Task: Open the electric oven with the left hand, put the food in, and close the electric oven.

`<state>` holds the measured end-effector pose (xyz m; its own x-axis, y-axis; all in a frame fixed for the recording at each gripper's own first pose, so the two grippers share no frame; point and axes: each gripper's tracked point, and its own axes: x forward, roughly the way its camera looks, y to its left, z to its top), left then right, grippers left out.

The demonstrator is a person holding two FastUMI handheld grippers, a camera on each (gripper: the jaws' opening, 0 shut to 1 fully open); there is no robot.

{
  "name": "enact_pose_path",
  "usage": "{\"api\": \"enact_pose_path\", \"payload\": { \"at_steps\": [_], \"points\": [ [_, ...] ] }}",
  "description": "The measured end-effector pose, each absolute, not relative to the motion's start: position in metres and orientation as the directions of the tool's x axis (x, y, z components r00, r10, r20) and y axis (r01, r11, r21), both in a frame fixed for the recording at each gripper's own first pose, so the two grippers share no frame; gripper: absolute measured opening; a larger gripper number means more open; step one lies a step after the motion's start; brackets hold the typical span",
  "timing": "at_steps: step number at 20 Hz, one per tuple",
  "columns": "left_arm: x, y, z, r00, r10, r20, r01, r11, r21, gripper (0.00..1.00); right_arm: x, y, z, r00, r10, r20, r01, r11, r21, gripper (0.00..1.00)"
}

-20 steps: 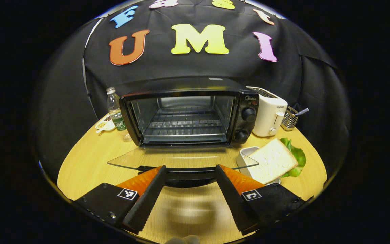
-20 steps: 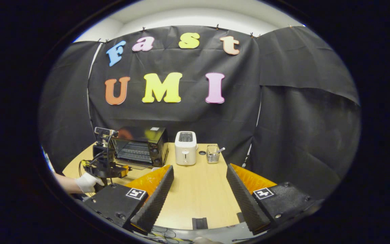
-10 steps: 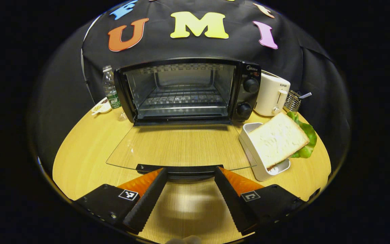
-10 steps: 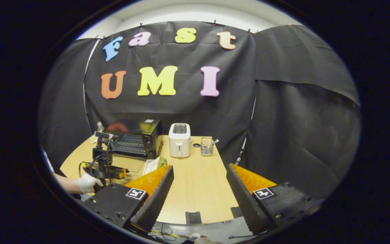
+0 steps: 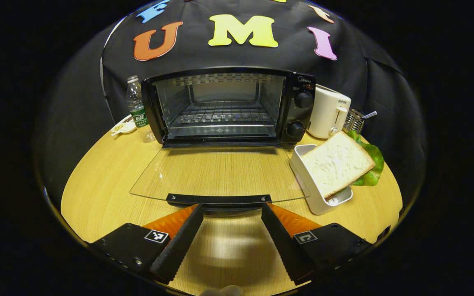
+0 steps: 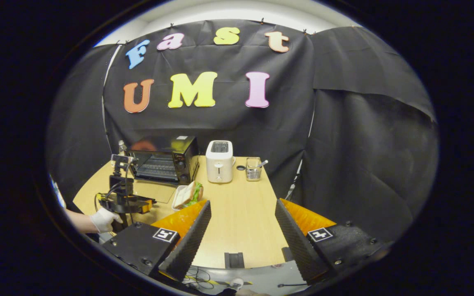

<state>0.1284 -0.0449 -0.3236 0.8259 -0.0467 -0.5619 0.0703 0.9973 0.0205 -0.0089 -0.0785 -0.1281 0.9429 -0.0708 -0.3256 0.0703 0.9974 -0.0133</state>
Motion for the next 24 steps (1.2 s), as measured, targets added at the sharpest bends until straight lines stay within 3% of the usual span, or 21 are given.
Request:
{"api": "enact_pose_path", "payload": {
  "at_steps": [1, 5, 6, 9, 10, 11, 13, 14, 15, 16, 17, 18, 24],
  "points": [
    [0.122, -0.043, -0.314, 0.84, -0.056, -0.539, 0.077, 0.997, 0.016, 0.95, -0.004, -0.076, -0.134, 0.941, -0.058, -0.334, 0.06, 0.998, -0.004, 0.92],
    [0.083, -0.017, -0.263, 0.884, -0.049, -0.466, 0.072, 0.997, 0.031, 0.95, 0.019, -0.058, -0.175, 0.92, 0.019, -0.391, -0.008, 0.999, 0.031, 0.92],
    [0.074, -0.009, -0.248, 0.895, -0.044, -0.445, 0.066, 0.997, 0.034, 0.95, 0.026, -0.054, -0.19, 0.907, 0.035, -0.419, -0.018, 0.999, 0.045, 1.0],
    [0.044, 0.015, -0.199, 0.925, -0.033, -0.379, 0.045, 0.999, 0.023, 0.95, 0.05, -0.035, -0.233, 0.878, 0.101, -0.467, -0.079, 0.995, 0.068, 1.0],
    [0.033, 0.025, -0.182, 0.932, -0.021, -0.361, 0.03, 0.999, 0.021, 0.95, 0.06, -0.03, -0.246, 0.864, 0.118, -0.489, -0.098, 0.993, 0.066, 0.91],
    [0.024, 0.033, -0.166, 0.94, -0.01, -0.34, 0.019, 1.0, 0.023, 0.95, 0.07, -0.021, -0.26, 0.85, 0.151, -0.505, -0.13, 0.989, 0.076, 1.0],
    [0.006, 0.046, -0.134, 0.955, 0.008, -0.295, 0.0, 1.0, 0.029, 0.95, 0.091, -0.002, -0.28, 0.819, 0.22, -0.53, -0.188, 0.976, 0.114, 1.0],
    [-0.002, 0.049, -0.12, 0.962, 0.01, -0.273, -0.003, 1.0, 0.026, 0.95, 0.105, 0.009, -0.288, 0.805, 0.269, -0.528, -0.223, 0.963, 0.151, 0.92],
    [-0.01, 0.047, -0.107, 0.97, 0.006, -0.242, -0.001, 1.0, 0.018, 0.94, 0.119, 0.023, -0.291, 0.785, 0.333, -0.523, -0.264, 0.943, 0.205, 0.92],
    [-0.013, 0.047, -0.094, 0.978, 0.006, -0.207, -0.002, 1.0, 0.018, 0.93, 0.133, 0.034, -0.296, 0.761, 0.381, -0.525, -0.292, 0.924, 0.248, 0.99],
    [-0.019, 0.051, -0.086, 0.982, 0.023, -0.19, -0.018, 0.999, 0.028, 0.93, 0.148, 0.04, -0.302, 0.737, 0.417, -0.532, -0.31, 0.908, 0.282, 0.99],
    [-0.022, 0.053, -0.079, 0.983, 0.036, -0.178, -0.03, 0.999, 0.033, 0.93, 0.164, 0.046, -0.306, 0.718, 0.445, -0.535, -0.318, 0.893, 0.317, 0.88],
    [-0.041, 0.043, -0.049, 0.981, 0.143, -0.134, -0.141, 0.99, 0.024, 0.93, 0.248, 0.065, -0.313, 0.584, 0.618, -0.527, -0.299, 0.767, 0.568, 0.83]
  ]
}}
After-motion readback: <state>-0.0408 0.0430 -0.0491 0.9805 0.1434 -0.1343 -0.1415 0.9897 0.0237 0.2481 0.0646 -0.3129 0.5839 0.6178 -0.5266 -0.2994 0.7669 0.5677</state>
